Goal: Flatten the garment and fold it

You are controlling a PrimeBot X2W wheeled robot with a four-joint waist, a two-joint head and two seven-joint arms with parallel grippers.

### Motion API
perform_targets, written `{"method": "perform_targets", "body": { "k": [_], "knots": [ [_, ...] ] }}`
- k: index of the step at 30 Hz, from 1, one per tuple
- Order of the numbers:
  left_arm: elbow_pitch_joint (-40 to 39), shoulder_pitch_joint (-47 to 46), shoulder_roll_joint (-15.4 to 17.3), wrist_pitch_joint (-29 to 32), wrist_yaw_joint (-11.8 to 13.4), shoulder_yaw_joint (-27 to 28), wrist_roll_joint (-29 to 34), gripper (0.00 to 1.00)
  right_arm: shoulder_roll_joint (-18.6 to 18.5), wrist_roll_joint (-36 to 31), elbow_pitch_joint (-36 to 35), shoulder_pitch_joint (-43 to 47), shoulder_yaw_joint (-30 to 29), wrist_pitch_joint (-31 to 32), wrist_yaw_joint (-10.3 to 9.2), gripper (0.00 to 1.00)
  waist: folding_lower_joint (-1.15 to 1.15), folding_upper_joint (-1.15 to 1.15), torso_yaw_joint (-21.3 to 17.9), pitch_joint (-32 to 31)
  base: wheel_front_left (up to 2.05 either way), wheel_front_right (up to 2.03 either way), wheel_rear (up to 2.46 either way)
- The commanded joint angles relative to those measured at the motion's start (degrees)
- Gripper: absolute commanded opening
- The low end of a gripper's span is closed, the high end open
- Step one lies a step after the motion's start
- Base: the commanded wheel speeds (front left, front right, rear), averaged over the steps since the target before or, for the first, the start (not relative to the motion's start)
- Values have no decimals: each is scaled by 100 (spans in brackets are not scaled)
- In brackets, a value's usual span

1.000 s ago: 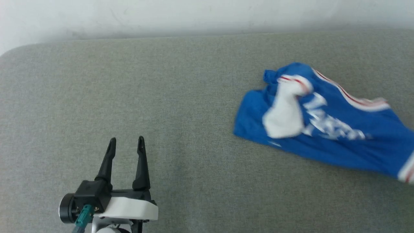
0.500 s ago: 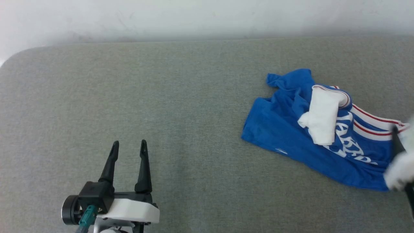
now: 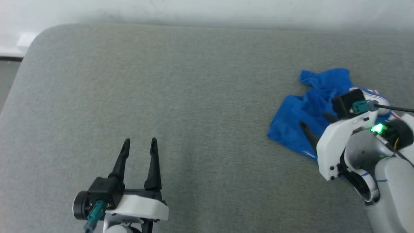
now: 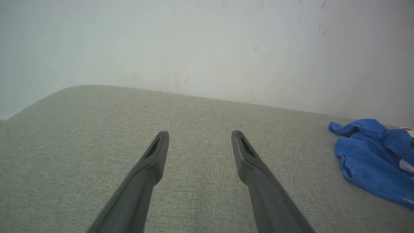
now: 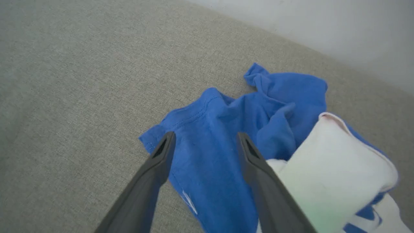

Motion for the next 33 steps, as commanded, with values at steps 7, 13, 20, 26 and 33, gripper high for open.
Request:
{"method": "perform_targets", "body": {
  "k": [7,13,20,26,33],
  "knots": [
    [54,-276,-89,-26,-110,-80,-39,100,-65,-171,1084,-209,210,253,-6,100,-1,-1,602,396,0,0,0],
    [118,-297,-123,-26,-109,-87,-26,100,-17,-236,1624,-275,306,252,-6,0,-1,-1,643,338,0,0,0],
    [169,-202,-125,-27,-153,0,51,100,150,-84,1457,-553,233,-301,-6,0,-1,-1,450,-47,0,0,0],
    [165,-59,-68,-27,-175,94,90,100,496,532,837,-453,809,-347,-6,0,-1,-1,282,-352,0,0,0],
    [87,65,-33,-27,-175,157,82,100,350,1852,-159,622,2199,599,-6,0,-1,-1,252,-380,0,0,0]
  ]
}}
